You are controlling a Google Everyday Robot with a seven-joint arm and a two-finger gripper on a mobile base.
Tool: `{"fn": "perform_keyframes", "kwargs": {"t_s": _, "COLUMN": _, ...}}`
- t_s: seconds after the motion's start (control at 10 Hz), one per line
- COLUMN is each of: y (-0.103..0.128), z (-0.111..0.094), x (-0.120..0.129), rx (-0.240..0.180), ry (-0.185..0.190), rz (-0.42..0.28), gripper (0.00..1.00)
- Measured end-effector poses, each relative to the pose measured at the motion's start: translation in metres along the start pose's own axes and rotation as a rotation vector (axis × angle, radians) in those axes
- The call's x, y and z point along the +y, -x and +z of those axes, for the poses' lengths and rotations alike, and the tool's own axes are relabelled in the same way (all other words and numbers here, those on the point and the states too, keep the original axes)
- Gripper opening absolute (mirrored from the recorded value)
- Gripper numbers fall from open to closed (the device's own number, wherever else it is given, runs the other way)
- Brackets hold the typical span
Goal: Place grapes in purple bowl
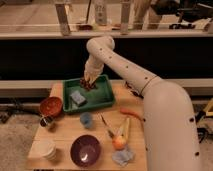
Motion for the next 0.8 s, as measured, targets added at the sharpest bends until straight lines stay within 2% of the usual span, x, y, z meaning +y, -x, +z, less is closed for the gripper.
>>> {"fn": "perform_keyframes", "kwargs": {"t_s": 0.2, "y": 0.008, "z": -0.028, "x": 0.0, "rx": 0.004, "ry": -0.003, "rz": -0.026, "gripper": 0.0}}
{"fn": "perform_keyframes", "kwargs": {"t_s": 0.4, "y": 0.02, "z": -0.053, "x": 0.002, "rx": 0.02, "ry": 0.017, "rz": -0.065, "gripper": 0.0}}
{"fn": "perform_keyframes", "kwargs": {"t_s": 0.8, "y": 0.035, "z": -0.082, "x": 0.013, "rx": 0.054, "ry": 0.037, "rz": -0.103, "gripper": 0.0}}
